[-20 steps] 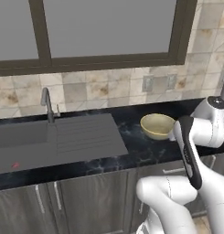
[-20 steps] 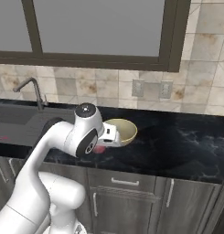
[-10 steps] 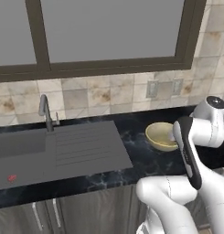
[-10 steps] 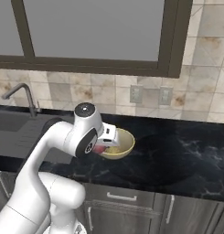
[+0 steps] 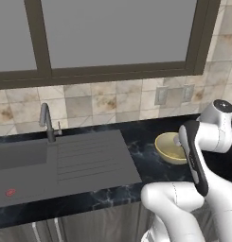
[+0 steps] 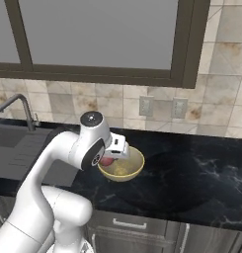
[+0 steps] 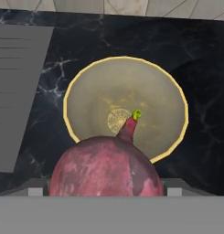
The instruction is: Pick the potatos from the cabinet and place them in one bowl. Pick the onion from the sink and place it in the other bowl.
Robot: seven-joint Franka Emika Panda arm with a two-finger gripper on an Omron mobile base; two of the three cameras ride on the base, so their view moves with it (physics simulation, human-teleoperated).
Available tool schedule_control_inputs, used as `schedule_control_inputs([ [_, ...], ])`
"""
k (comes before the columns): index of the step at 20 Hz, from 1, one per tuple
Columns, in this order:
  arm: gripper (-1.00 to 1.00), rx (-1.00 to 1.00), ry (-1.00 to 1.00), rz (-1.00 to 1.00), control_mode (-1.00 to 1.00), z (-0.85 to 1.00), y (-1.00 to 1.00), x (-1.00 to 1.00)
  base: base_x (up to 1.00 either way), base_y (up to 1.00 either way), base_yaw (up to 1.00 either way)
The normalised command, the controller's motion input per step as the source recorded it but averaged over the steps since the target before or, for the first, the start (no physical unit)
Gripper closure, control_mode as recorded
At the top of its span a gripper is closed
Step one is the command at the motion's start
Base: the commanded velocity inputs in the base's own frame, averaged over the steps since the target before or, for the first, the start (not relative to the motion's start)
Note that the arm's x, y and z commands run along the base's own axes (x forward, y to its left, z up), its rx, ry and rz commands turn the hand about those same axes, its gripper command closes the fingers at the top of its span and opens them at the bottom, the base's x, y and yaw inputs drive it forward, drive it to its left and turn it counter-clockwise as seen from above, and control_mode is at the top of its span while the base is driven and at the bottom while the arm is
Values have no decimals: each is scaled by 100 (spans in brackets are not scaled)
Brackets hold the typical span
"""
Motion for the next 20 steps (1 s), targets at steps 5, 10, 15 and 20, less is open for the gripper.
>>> schedule_control_inputs([
  [5,100,0,0,-1,-100,-1,-1,23,28,0,0],
  [10,100,0,0,-2,-100,-6,-6,68,0,0,0],
  [15,100,0,3,-1,-100,-15,-16,50,0,0,0],
  [20,100,0,11,-1,-100,-14,-11,22,0,0,0],
])
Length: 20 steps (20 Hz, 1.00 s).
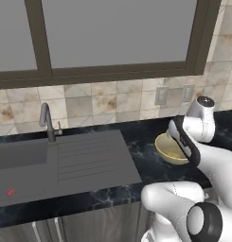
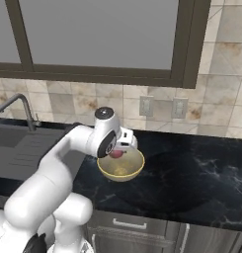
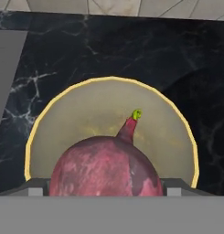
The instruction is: Pick the potatos from the cabinet and place them in one bowl. Pick the onion from the sink and place it in the other bowl.
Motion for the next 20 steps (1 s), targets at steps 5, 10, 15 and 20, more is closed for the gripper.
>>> schedule_control_inputs([
  [5,100,0,15,0,-100,-18,-2,7,0,0,0],
  [10,100,0,8,0,-100,-37,-2,0,0,0,0],
  [15,100,0,0,0,-100,-46,0,2,0,0,0],
  [20,100,0,0,0,-100,-44,0,7,0,0,0],
])
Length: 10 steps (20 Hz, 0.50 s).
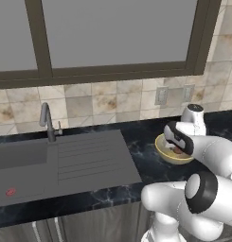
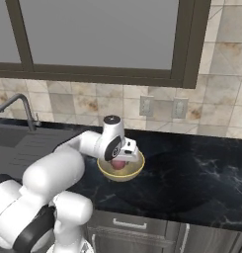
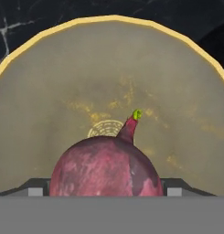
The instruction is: Pick the potatos from the cabinet and place them in one bowl. Pick the onion from the sink and place it in the other bowl.
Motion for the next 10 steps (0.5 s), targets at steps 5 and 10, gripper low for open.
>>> schedule_control_inputs([
  [5,100,0,0,0,-100,-33,0,9,0,0,0],
  [10,-100,0,0,0,-100,-16,0,10,0,0,0],
])
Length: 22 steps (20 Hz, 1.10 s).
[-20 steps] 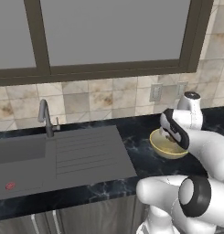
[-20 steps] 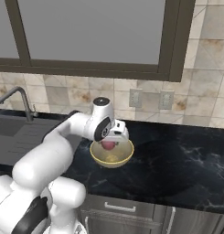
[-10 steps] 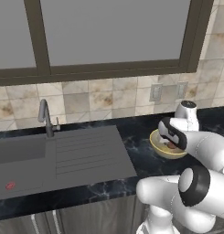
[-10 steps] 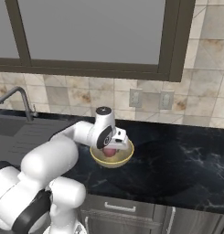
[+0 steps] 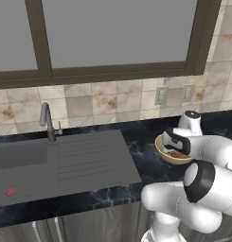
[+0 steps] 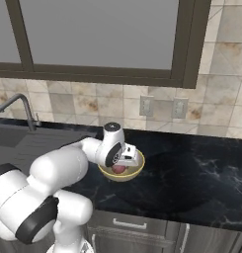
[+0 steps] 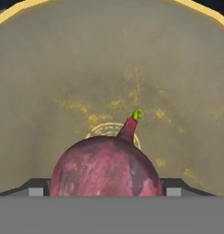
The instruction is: Pick the potatos from the cabinet and place them in one bowl. Pick the onion from the sink and place it in the other bowl.
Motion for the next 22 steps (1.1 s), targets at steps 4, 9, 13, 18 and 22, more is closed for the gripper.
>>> schedule_control_inputs([
  [4,-100,0,0,0,-100,0,0,1,0,0,0],
  [9,-100,0,0,0,-100,0,0,0,0,0,0],
  [13,-100,0,-1,0,-100,9,0,0,0,0,0],
  [18,-100,0,-5,-1,-100,48,0,-6,0,0,0],
  [22,-100,0,-4,-2,-100,64,0,-34,0,0,0],
])
